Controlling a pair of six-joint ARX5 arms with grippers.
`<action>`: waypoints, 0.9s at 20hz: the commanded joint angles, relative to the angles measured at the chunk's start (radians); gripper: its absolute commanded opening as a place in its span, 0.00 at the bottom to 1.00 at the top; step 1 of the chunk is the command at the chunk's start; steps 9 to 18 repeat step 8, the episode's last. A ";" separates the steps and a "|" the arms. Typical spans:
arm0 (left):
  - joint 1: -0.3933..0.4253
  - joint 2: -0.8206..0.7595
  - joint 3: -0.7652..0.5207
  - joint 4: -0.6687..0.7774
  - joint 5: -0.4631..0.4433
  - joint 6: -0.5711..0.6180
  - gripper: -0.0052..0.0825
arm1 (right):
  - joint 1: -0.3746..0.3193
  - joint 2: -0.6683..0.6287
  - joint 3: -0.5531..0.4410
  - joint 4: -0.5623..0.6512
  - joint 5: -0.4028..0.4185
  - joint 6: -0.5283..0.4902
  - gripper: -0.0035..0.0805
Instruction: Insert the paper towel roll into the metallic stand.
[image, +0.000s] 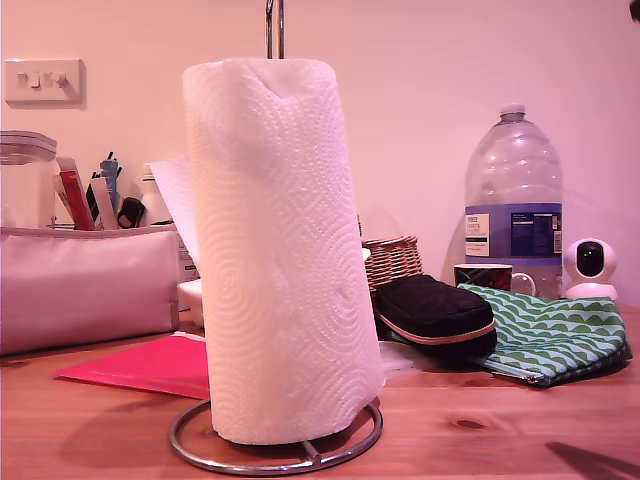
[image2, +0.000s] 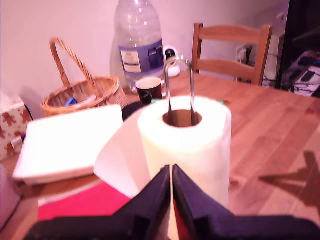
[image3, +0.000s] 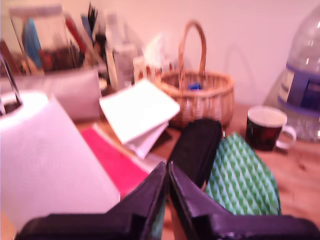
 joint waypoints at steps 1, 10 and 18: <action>0.000 0.003 -0.019 -0.002 -0.002 -0.005 0.03 | 0.004 0.000 -0.012 -0.026 -0.001 0.000 0.03; 0.000 0.005 -0.019 -0.066 -0.002 -0.006 0.03 | 0.004 0.000 -0.012 -0.210 -0.001 0.000 0.03; 0.000 0.005 -0.019 -0.066 -0.002 -0.006 0.03 | 0.004 0.000 -0.012 -0.210 -0.001 0.000 0.03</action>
